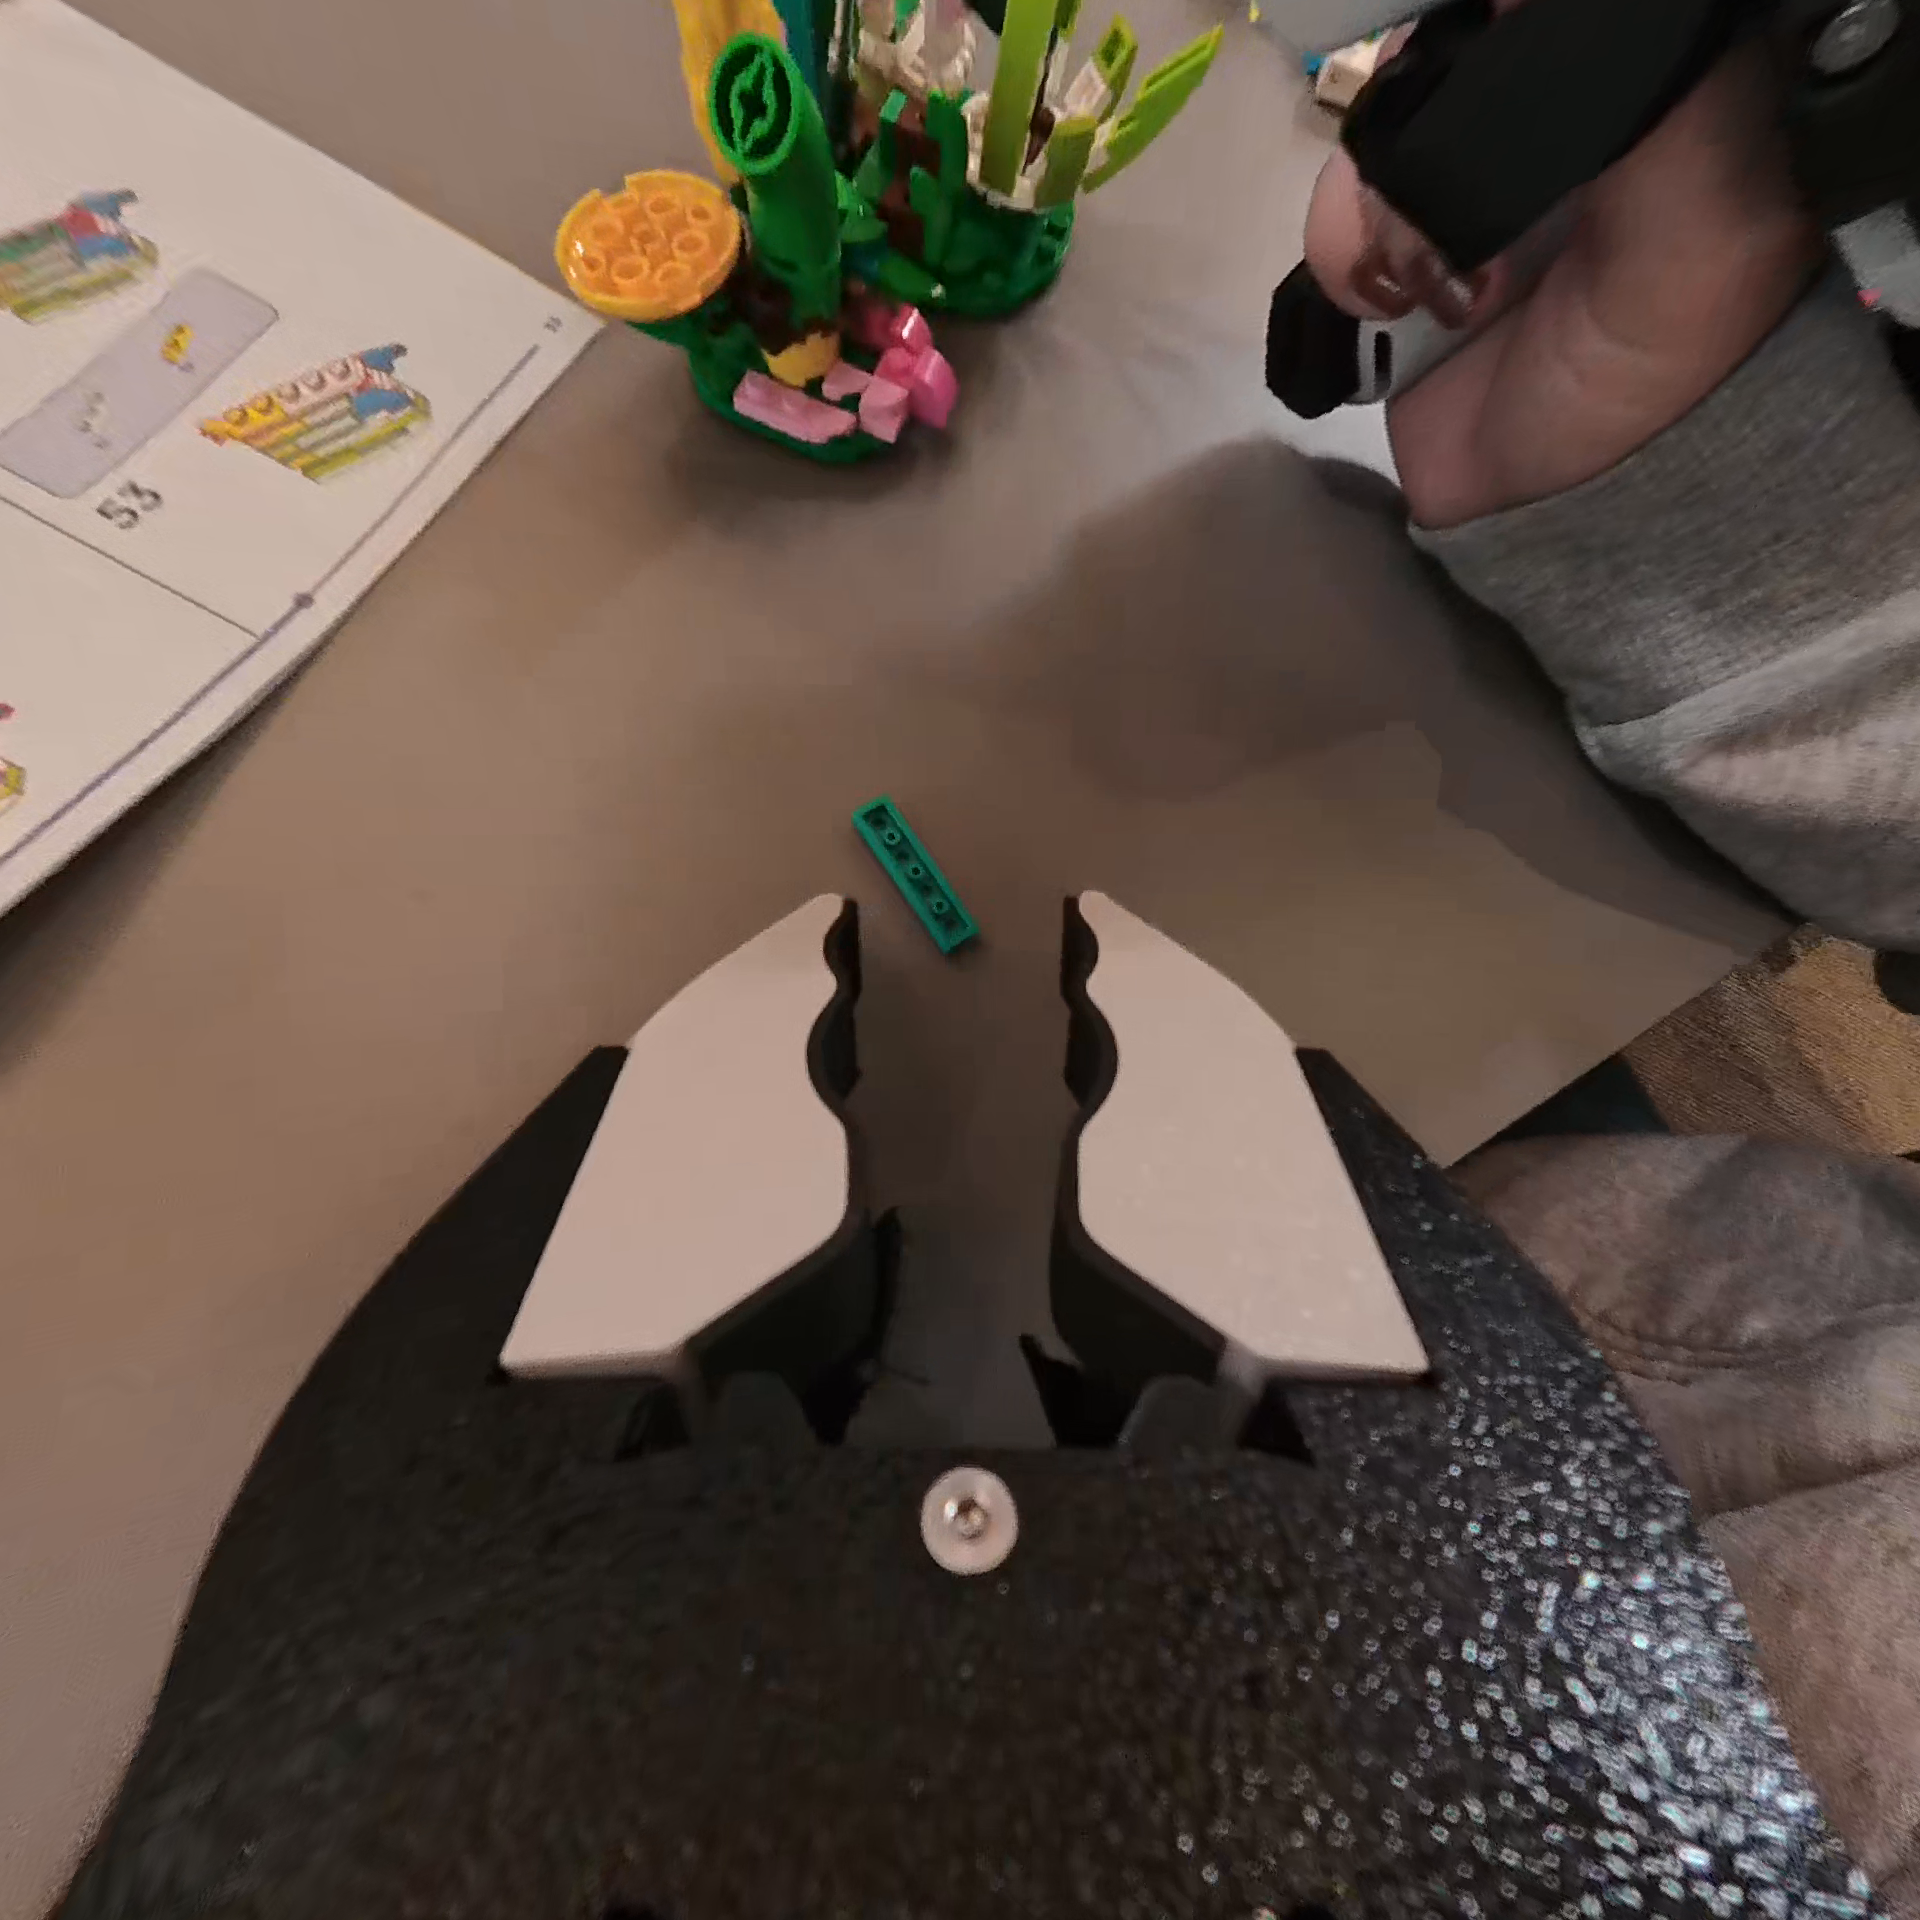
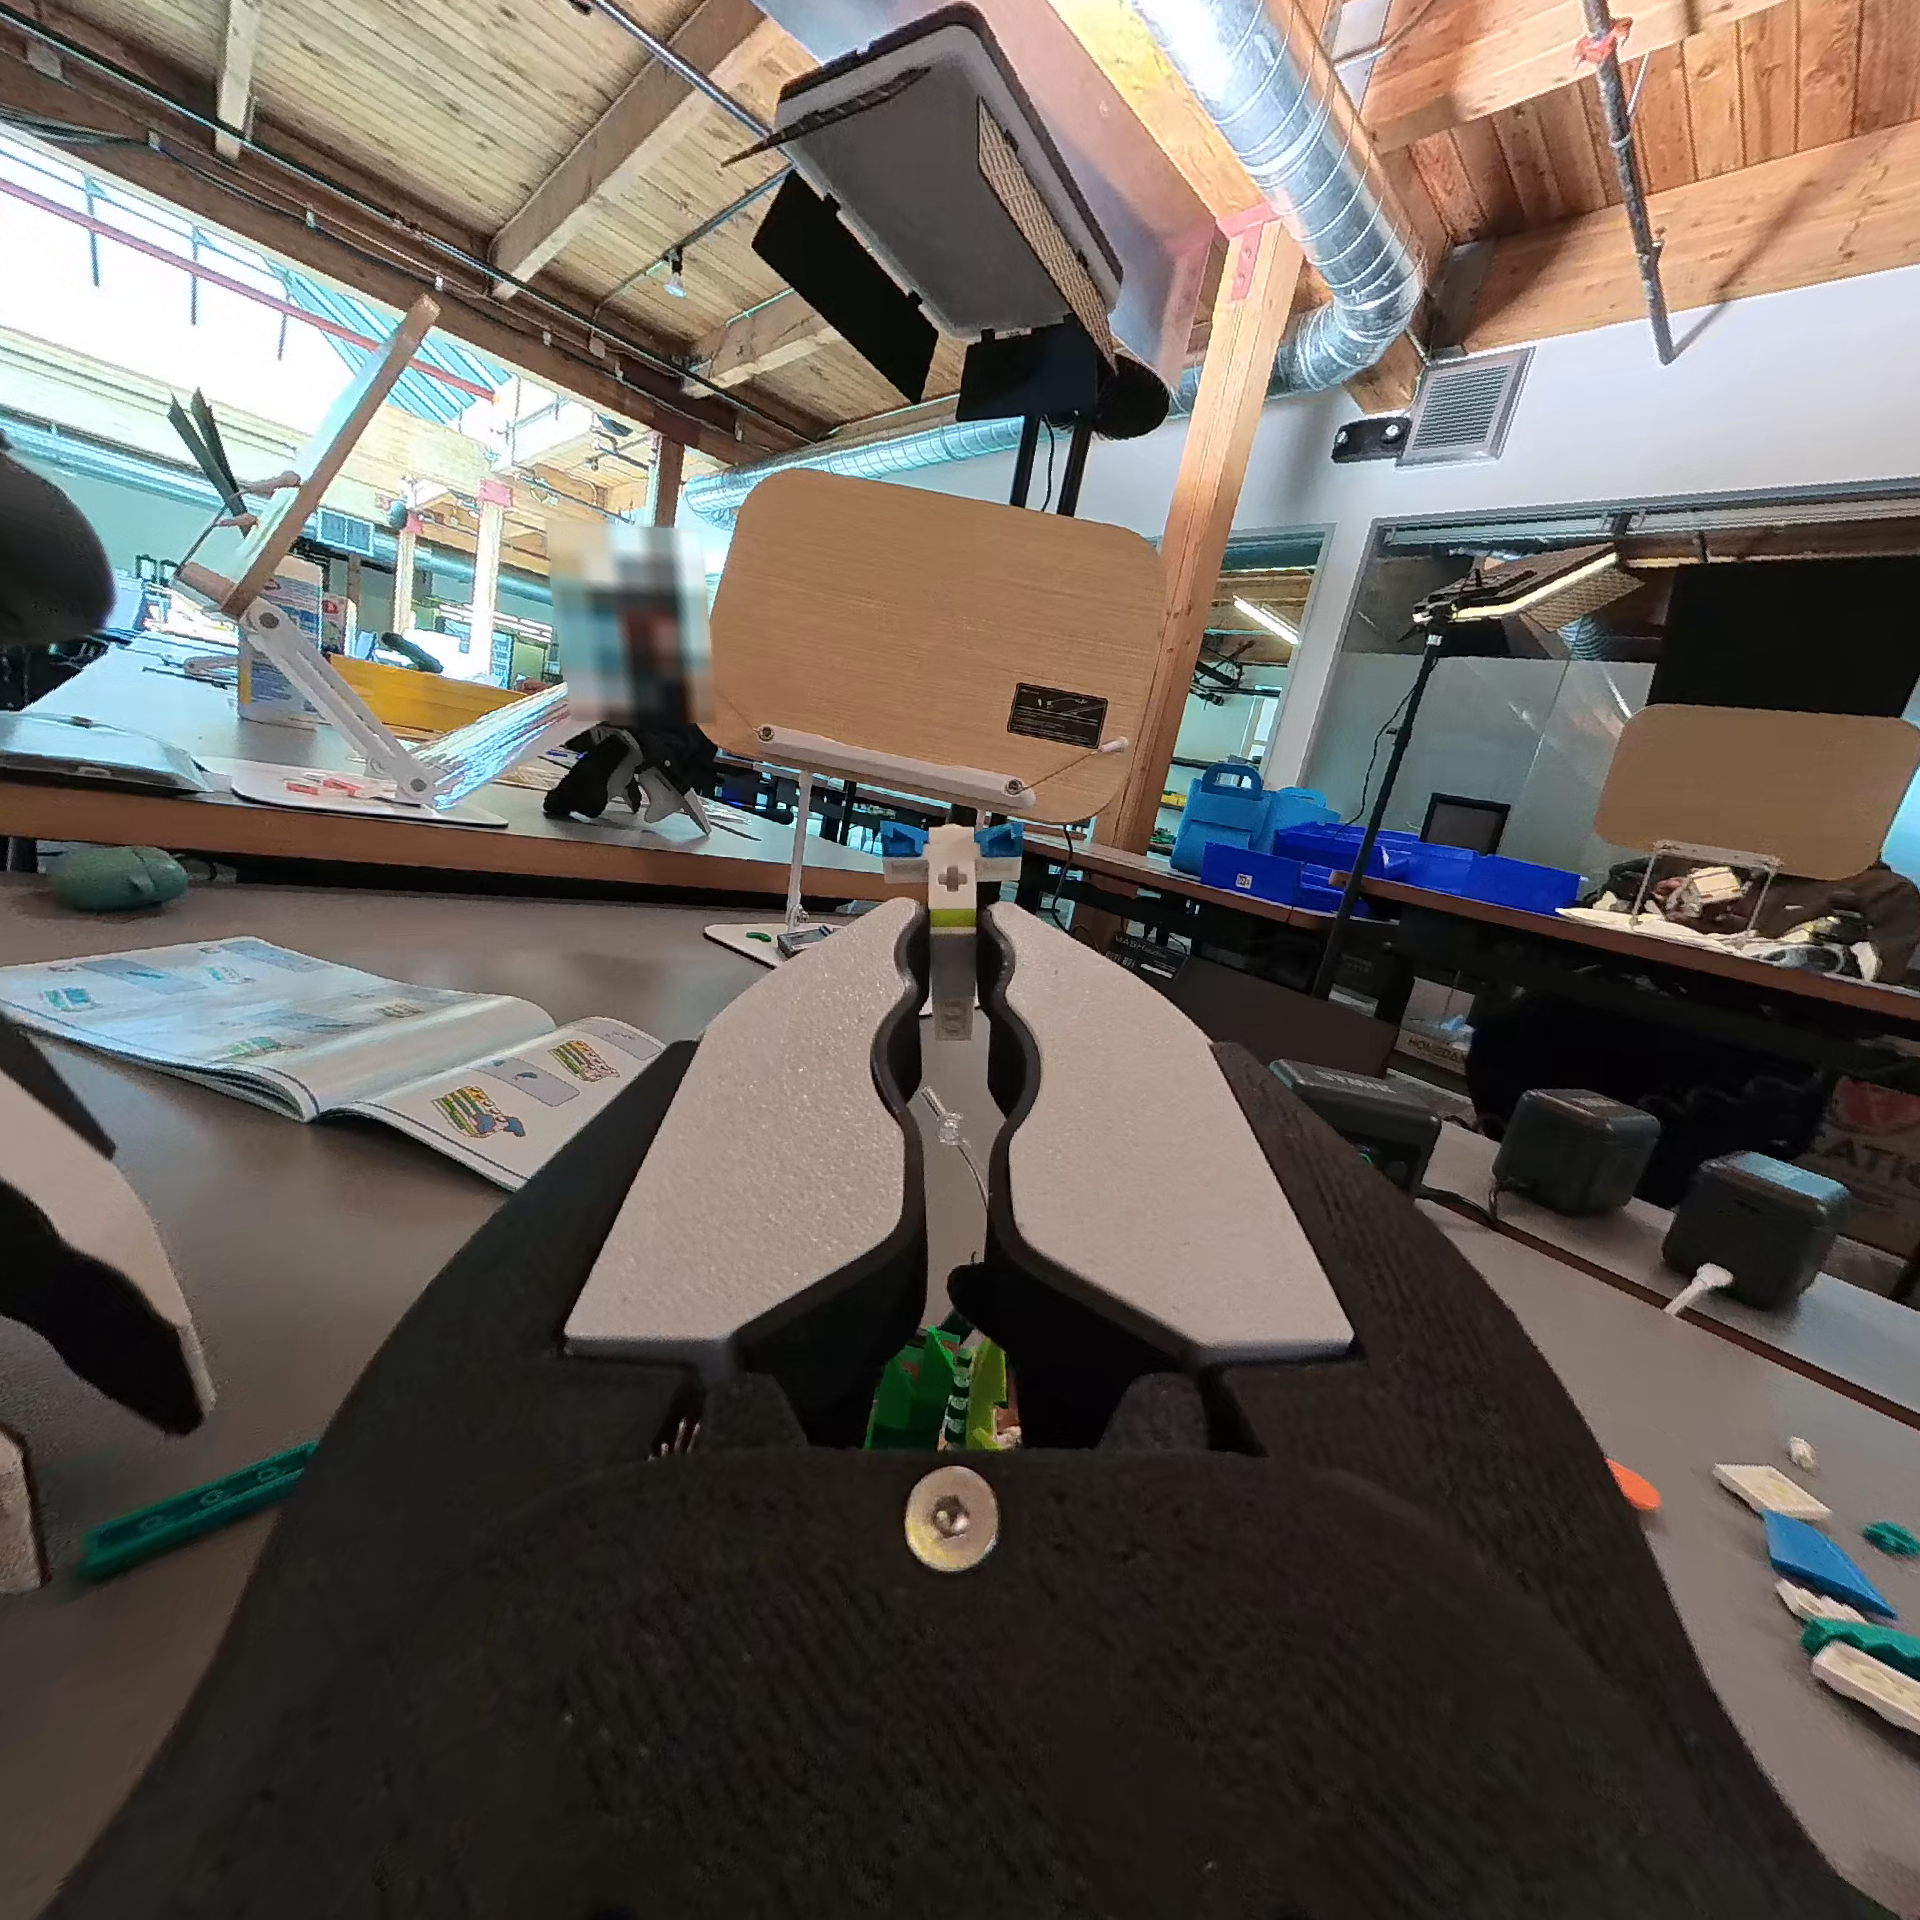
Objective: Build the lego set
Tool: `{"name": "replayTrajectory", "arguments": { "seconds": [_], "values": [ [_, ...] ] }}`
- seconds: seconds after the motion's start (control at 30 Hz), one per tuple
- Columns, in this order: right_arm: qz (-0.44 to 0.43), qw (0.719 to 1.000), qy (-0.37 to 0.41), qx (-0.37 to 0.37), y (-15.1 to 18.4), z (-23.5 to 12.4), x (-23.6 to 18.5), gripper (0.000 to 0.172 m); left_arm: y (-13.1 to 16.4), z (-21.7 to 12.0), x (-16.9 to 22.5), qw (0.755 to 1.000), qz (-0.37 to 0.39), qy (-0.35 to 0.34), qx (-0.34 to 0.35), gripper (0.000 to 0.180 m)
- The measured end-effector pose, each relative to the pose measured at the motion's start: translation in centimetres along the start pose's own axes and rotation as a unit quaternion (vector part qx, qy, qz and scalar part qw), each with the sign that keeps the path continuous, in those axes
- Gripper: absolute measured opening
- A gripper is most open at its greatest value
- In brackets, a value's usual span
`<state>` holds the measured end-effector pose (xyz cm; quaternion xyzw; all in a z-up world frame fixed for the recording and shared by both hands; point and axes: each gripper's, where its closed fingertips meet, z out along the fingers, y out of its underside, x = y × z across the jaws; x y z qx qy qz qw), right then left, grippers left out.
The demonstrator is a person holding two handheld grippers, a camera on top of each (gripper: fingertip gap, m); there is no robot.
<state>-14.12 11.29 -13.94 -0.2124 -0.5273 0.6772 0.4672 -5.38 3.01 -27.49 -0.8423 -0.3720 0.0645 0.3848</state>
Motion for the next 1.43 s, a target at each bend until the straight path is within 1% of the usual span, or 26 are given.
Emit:
{"name": "replayTrajectory", "arguments": {
  "seconds": [0.13,0.27,0.33,0.4,0.47,0.53,0.57,0.63,0.7,0.73,0.8,0.83,0.87,0.9,0.97,1.03,1.07,1.13,1.17,1.23,1.3,1.37,1.43],
  "values": [
    [0.004,1.000,0.002,-0.001,0.1,0.0,0.2,0.006,0.2,0.7,0.0,1.000,0.007,-0.004,-0.013,0.034],
    [0.003,1.000,-0.001,-0.002,0.2,0.0,0.1,0.007,0.4,0.7,-0.3,0.999,0.025,-0.019,-0.039,0.021],
    [0.003,1.000,-0.003,-0.001,0.1,0.0,0.1,0.007,0.6,0.6,-1.0,0.997,0.048,-0.039,-0.052,0.009],
    [0.003,1.000,-0.004,-0.001,0.1,0.0,0.1,0.007,0.6,0.6,-1.2,0.993,0.085,-0.044,-0.065,0.008],
    [0.004,1.000,-0.005,-0.001,0.1,0.0,0.0,0.007,0.4,0.5,-1.9,0.985,0.139,-0.068,-0.074,0.008],
    [0.003,1.000,-0.007,0.000,0.1,0.0,0.0,0.006,-0.1,0.2,-2.9,0.965,0.228,-0.105,-0.074,0.008],
    [0.003,1.000,-0.007,0.000,0.1,0.0,0.0,0.007,-0.5,0.0,-3.5,0.947,0.283,-0.132,-0.070,0.008],
    [0.003,1.000,-0.008,0.000,0.1,0.0,-0.1,0.007,-1.5,-0.7,-4.7,0.895,0.395,-0.196,-0.062,0.008],
    [0.004,1.000,-0.009,0.000,0.1,0.0,-0.1,0.007,-1.9,-1.0,-5.1,0.832,0.502,-0.225,-0.071,0.008],
    [0.004,1.000,-0.008,0.000,0.0,0.0,0.0,0.007,-2.4,-1.3,-5.5,0.795,0.547,-0.254,-0.069,0.008],
    [0.005,1.000,-0.009,0.000,0.1,0.0,0.0,0.006,-3.1,-1.7,-5.9,0.712,0.632,-0.297,-0.073,0.007],
    [0.005,1.000,-0.009,0.000,0.0,0.0,0.0,0.006,-3.8,-2.1,-6.0,0.679,0.658,-0.321,-0.062,0.008],
    [0.004,1.000,-0.010,0.000,0.0,0.0,-0.1,0.006,-4.2,-2.2,-6.0,0.665,0.667,-0.331,-0.051,0.008],
    [0.005,1.000,-0.013,0.001,0.0,0.0,-0.2,0.006,-4.3,-2.3,-6.0,0.673,0.662,-0.329,-0.042,0.008],
    [0.016,0.999,-0.049,0.002,-0.1,0.0,-1.2,0.007,-4.9,-2.7,-5.9,0.713,0.624,-0.319,-0.010,0.008],
    [0.044,0.990,-0.132,-0.011,0.0,-0.1,-3.5,0.006,-5.4,-3.3,-6.1,0.754,0.578,-0.312,0.017,0.008],
    [0.059,0.981,-0.181,-0.028,0.2,-0.2,-4.8,0.006,-5.6,-3.7,-6.3,0.768,0.560,-0.310,0.026,0.008],
    [0.075,0.963,-0.246,-0.080,0.9,-0.6,-6.6,0.006,-5.6,-4.1,-6.6,0.789,0.533,-0.303,0.035,0.008],
    [0.075,0.952,-0.270,-0.118,1.9,-0.8,-7.2,0.007,-5.3,-4.1,-6.5,0.799,0.524,-0.293,0.034,0.008],
    [0.065,0.936,-0.297,-0.176,3.7,-1.3,-7.9,0.007,-4.9,-4.1,-6.3,0.811,0.513,-0.279,0.034,0.008],
    [0.069,0.900,-0.347,-0.255,5.7,-2.5,-9.3,0.007,-4.2,-4.0,-5.9,0.822,0.505,-0.261,0.029,0.008],
    [0.050,0.886,-0.364,-0.282,6.3,-3.1,-10.1,0.007,-3.4,-3.7,-5.2,0.840,0.491,-0.230,0.024,0.007],
    [0.030,0.871,-0.377,-0.314,7.2,-3.8,-10.8,0.007,-2.9,-3.7,-5.0,0.851,0.478,-0.217,0.018,0.008]
  ]
}}
